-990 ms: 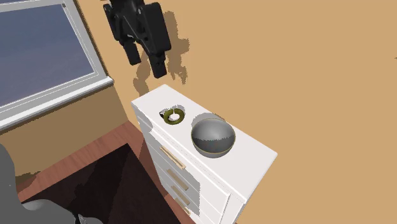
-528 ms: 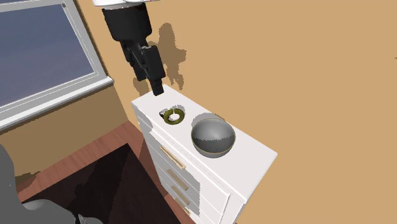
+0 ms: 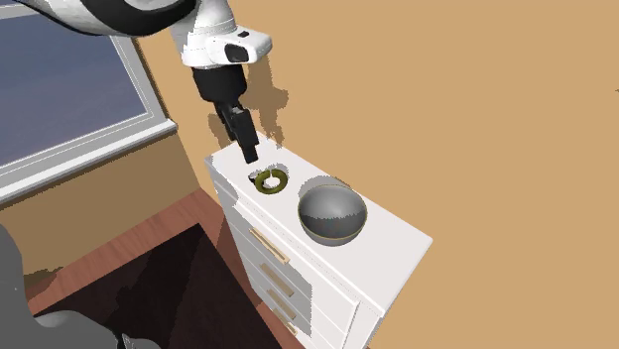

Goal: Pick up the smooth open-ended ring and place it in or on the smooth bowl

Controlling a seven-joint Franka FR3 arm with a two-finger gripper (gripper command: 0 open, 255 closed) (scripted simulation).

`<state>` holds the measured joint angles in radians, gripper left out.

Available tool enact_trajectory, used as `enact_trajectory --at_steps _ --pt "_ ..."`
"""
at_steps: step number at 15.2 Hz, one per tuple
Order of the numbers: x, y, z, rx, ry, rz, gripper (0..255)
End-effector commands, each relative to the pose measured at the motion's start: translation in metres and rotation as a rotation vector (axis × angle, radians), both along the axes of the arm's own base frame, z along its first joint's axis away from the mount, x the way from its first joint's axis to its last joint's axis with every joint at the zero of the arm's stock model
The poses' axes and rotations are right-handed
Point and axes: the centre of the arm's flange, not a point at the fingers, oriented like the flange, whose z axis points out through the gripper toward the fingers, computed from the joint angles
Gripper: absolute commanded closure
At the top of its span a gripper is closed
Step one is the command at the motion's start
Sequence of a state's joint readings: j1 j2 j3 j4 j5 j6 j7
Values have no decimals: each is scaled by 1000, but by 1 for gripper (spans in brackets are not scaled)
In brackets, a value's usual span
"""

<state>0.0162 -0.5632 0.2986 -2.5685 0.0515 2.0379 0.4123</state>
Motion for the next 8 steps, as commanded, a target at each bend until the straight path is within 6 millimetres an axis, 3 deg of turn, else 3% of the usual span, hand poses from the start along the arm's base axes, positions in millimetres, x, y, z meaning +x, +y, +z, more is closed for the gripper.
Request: enact_trajectory --at_steps 1,8 --pt "5 15 -24 6 -10 -31 0" --pt "37 61 -95 20 -33 -134 0"
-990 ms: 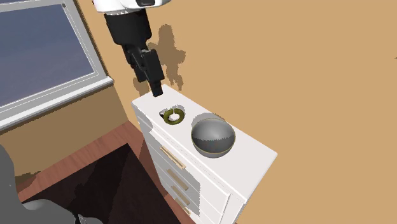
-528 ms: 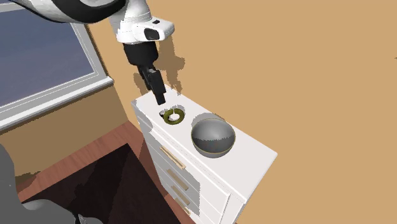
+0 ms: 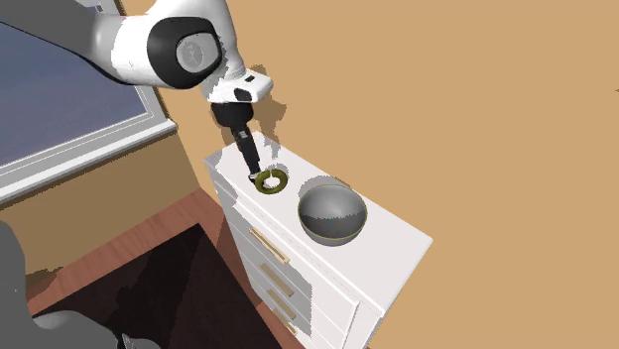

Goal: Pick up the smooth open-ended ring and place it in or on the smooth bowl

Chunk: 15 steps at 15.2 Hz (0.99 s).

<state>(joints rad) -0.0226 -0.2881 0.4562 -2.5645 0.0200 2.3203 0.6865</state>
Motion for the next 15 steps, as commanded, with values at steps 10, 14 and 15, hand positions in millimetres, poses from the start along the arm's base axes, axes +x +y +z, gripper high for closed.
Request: enact_trajectory --at_steps 10,14,15 --pt "63 66 -108 25 -38 -164 0" --pt "71 72 -130 27 -41 -180 0" --pt "72 72 -135 27 -41 -180 0"
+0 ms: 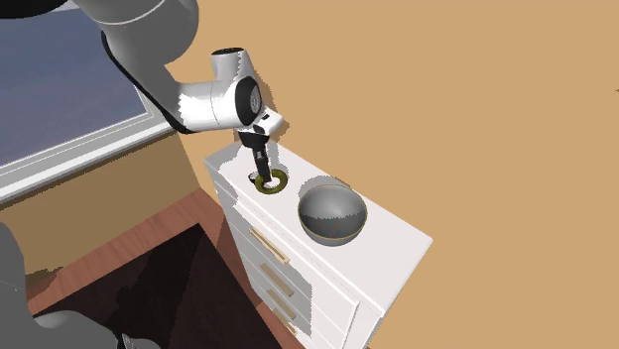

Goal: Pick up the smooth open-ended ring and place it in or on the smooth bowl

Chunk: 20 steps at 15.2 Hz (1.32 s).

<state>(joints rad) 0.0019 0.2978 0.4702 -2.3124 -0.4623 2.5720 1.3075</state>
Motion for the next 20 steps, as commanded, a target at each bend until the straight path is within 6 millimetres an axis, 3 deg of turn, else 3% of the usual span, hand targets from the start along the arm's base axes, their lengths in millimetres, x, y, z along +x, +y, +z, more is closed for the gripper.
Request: enact_trajectory --at_steps 1,4,12,13,20 --pt "2 -1 -11 0 -1 -1 0" --pt "4 -2 -30 0 -1 -1 0" --pt "4 -2 -29 0 -1 -1 0" --pt "4 -2 -29 0 -1 -1 255" --pt "4 -2 -29 0 -1 -1 255"
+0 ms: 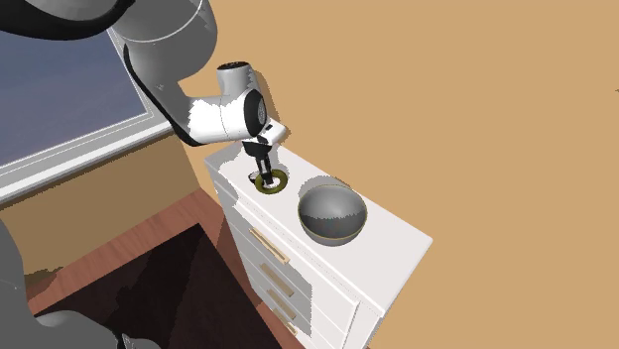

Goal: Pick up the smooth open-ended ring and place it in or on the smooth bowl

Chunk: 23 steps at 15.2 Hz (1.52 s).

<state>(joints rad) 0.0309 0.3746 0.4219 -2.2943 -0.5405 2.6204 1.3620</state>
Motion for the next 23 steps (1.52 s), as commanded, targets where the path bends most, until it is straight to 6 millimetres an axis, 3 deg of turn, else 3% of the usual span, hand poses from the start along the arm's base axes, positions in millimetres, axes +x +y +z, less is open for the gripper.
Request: enact_trajectory --at_steps 1,23 --pt "0 0 0 0 0 0 255" --pt "0 0 111 0 0 0 255"
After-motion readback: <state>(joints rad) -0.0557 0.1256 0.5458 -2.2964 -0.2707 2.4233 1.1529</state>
